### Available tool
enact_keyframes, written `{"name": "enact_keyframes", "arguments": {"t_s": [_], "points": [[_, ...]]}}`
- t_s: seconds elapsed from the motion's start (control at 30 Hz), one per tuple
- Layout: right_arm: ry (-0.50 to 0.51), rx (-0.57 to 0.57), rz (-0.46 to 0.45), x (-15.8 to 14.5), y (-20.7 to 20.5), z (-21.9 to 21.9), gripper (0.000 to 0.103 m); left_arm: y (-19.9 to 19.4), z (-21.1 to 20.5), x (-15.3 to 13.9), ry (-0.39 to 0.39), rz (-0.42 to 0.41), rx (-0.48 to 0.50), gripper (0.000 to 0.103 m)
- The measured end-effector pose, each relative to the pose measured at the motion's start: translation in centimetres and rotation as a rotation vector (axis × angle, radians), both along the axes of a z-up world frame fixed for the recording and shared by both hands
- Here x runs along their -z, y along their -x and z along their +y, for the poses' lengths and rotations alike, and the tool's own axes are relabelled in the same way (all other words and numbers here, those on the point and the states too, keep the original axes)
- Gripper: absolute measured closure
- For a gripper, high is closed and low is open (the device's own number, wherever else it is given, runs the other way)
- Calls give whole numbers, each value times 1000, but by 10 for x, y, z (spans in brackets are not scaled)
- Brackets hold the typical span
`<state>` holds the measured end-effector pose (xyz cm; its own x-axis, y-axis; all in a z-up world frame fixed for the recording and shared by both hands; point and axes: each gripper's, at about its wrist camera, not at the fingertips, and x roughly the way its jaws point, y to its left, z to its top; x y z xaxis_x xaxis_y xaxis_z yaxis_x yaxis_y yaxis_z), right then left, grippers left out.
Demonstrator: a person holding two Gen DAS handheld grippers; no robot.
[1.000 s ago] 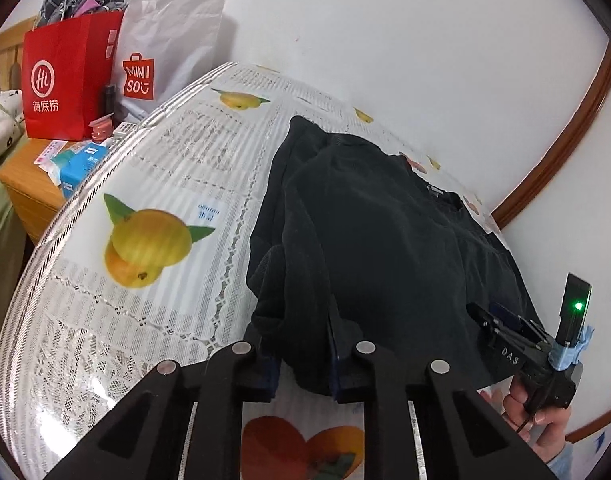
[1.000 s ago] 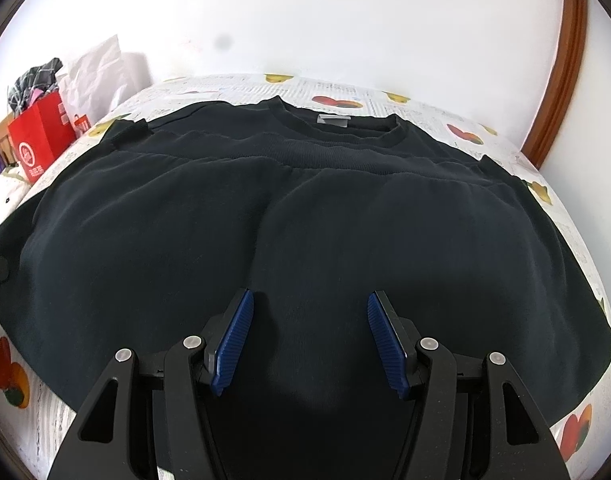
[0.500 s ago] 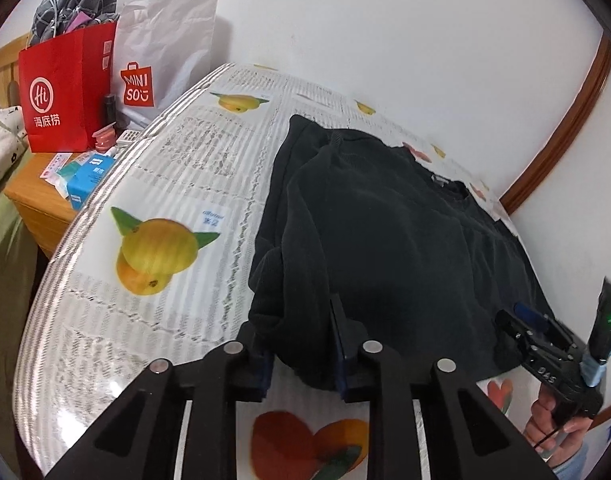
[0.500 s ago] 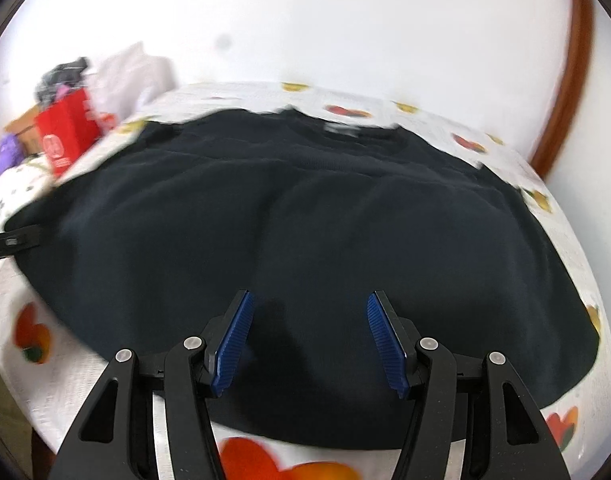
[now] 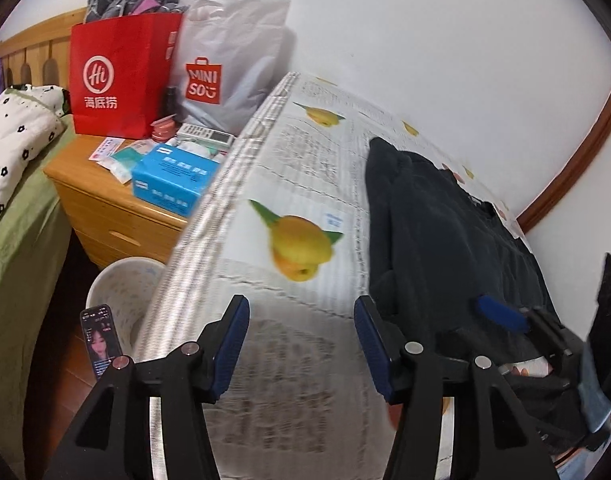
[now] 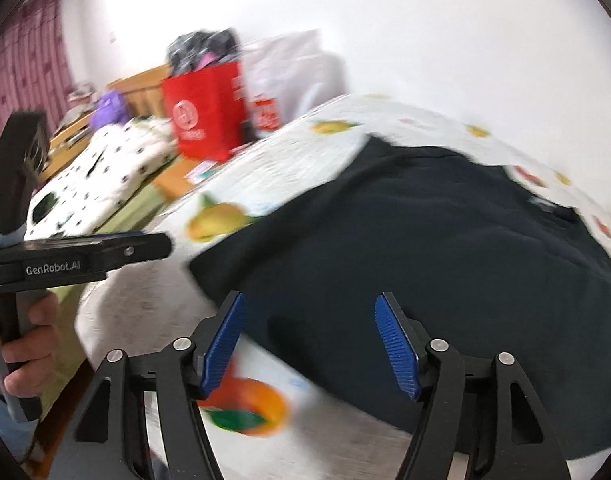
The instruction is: Fold small clothes
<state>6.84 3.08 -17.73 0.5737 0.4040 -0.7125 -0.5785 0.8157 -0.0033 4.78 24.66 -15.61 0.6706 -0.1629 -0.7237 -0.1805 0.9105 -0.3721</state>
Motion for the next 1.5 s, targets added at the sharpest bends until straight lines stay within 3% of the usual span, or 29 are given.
{"name": "enact_keyframes", "arguments": {"t_s": [0.17, 0.3, 0.4, 0.43, 0.53, 0.63, 0.73, 0.9, 1.07, 1.2, 1.37, 1.5], "points": [[106, -47, -4, 23, 5, 50, 36, 11, 27, 5, 82, -14, -8, 51], [214, 22, -90, 37, -2, 72, 39, 19, 34, 10, 117, -28, 0, 51], [245, 75, -131, 35, -10, 78, 79, 21, 30, 15, 102, -26, 21, 51], [252, 95, -135, 33, -13, 77, 82, 21, 27, 16, 92, -26, 32, 51], [151, 116, -104, 13, -22, 60, 87, 19, 20, 16, 84, -38, 59, 51], [-7, 157, -138, -32, -22, 29, 87, 11, 4, 14, 96, -44, 103, 51], [-189, 230, -192, -83, -22, -26, 88, 0, -20, 12, 74, -43, 159, 51], [-415, 386, -202, -110, -26, -127, 88, -18, -60, 11, 57, -36, 247, 51], [-479, 535, -185, -84, -20, -208, 88, -35, -107, 10, 48, -24, 343, 51], [-464, 636, -101, -44, -24, -257, 88, -39, -154, 4, 17, -39, 445, 46], [-496, 669, 22, -4, -31, -295, 88, -43, -219, 4, -24, -30, 576, 42], [-477, 625, 60, 14, -29, -298, 86, -47, -256, 12, -76, 0, 617, 42]]}}
